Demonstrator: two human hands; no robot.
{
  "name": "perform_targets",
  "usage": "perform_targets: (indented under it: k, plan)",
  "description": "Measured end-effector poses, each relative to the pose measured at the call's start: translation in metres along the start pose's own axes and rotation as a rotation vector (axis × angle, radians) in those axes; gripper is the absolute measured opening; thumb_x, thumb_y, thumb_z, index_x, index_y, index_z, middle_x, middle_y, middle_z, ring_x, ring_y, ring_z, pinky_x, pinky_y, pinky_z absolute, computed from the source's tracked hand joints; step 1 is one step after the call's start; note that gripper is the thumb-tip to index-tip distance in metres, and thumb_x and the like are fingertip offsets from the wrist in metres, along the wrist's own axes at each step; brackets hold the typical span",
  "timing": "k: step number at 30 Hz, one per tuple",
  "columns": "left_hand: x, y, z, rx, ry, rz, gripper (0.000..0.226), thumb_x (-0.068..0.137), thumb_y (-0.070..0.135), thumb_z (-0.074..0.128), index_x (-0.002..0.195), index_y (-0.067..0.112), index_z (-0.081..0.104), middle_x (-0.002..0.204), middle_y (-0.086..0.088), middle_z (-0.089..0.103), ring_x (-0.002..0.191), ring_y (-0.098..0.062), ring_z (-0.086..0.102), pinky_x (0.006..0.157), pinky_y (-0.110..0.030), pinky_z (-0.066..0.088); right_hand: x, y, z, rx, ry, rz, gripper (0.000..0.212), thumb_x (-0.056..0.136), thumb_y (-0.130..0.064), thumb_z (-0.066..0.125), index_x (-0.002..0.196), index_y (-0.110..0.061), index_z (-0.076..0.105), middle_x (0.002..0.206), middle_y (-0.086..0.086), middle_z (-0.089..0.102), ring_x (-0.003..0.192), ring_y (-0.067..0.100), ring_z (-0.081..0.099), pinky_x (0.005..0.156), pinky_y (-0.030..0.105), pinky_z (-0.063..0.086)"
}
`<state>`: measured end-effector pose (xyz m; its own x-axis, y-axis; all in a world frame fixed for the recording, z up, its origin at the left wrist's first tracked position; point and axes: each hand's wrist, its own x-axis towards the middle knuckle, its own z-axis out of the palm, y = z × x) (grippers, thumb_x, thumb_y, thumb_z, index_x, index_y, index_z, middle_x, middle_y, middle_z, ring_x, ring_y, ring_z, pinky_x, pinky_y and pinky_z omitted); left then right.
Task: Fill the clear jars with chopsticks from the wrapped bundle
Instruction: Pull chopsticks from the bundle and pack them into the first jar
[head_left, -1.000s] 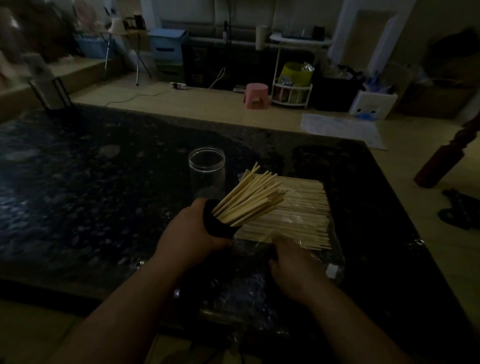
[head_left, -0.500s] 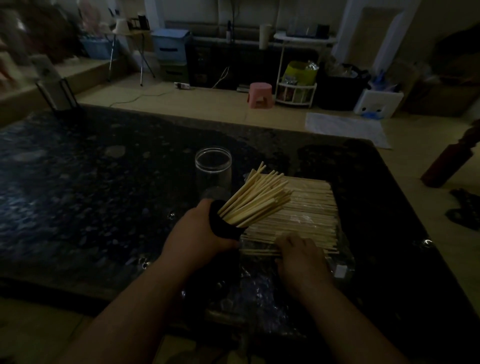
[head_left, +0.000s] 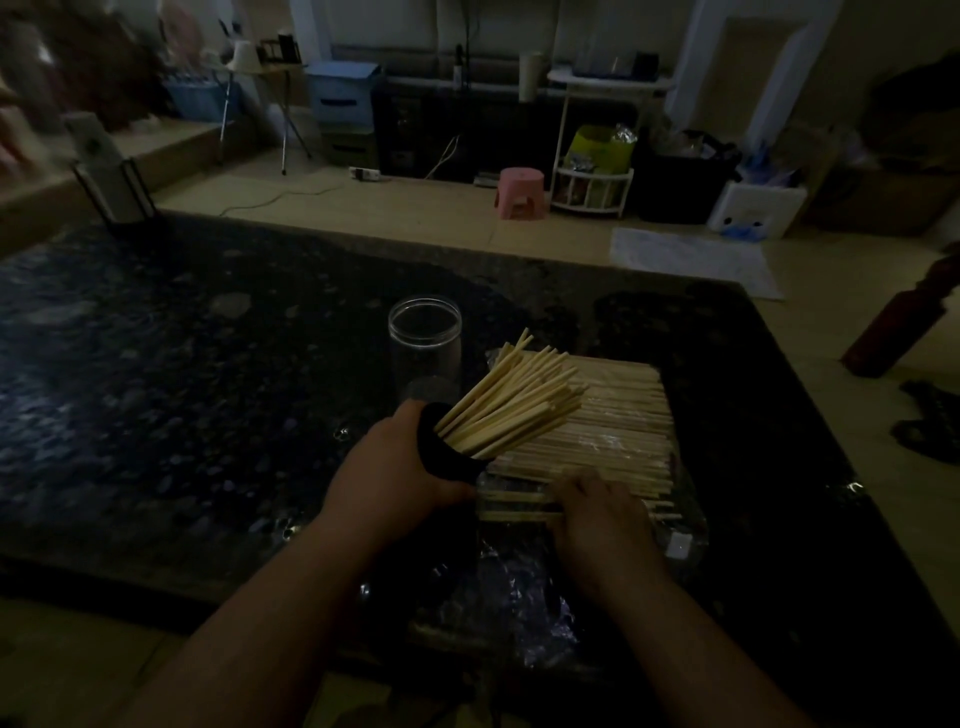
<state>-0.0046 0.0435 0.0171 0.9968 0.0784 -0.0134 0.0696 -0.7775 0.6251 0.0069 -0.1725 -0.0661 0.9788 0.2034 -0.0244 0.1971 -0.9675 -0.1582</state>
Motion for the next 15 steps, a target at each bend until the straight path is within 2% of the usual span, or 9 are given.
perform_targets:
  k: [4,7,10,15]
  plan:
    - [0.001,0.0,0.0,-0.003,-0.004,-0.003,0.085,0.058,0.04,0.088,0.132,0.03,0.046,0.12,0.006,0.06,0.098,-0.009,0.055,0.077,-0.021,0.038,-0.001,-0.002,-0.003,-0.036,0.03,0.005,0.029,0.093,-0.033,0.046,0.119,-0.032,0.058,0.124,-0.003,0.052,0.11,0.026,0.045,0.088,0.036,0.033]
    - [0.001,0.0,-0.001,-0.009,-0.003,-0.006,0.085,0.058,0.039,0.088,0.131,0.03,0.046,0.118,0.008,0.06,0.092,-0.005,0.051,0.076,-0.021,0.038,0.0,-0.003,-0.007,-0.045,0.013,-0.001,0.022,0.094,-0.031,0.047,0.11,-0.029,0.062,0.119,-0.002,0.056,0.108,0.026,0.046,0.081,0.032,0.029]
    - [0.001,-0.001,-0.001,-0.014,-0.006,-0.003,0.084,0.059,0.038,0.089,0.131,0.031,0.046,0.114,0.01,0.059,0.089,-0.002,0.047,0.075,-0.02,0.038,-0.001,-0.003,-0.01,0.009,-0.006,-0.036,0.018,0.093,-0.027,0.047,0.102,-0.023,0.062,0.115,0.003,0.059,0.105,0.026,0.052,0.081,0.03,0.036]
    - [0.001,-0.001,-0.002,-0.026,-0.018,-0.015,0.083,0.06,0.036,0.088,0.132,0.031,0.046,0.115,0.009,0.059,0.09,-0.003,0.048,0.077,-0.022,0.04,-0.005,-0.003,-0.015,0.109,-0.07,-0.109,0.02,0.09,-0.031,0.057,0.107,-0.022,0.061,0.116,0.002,0.059,0.108,0.023,0.052,0.081,0.028,0.036]
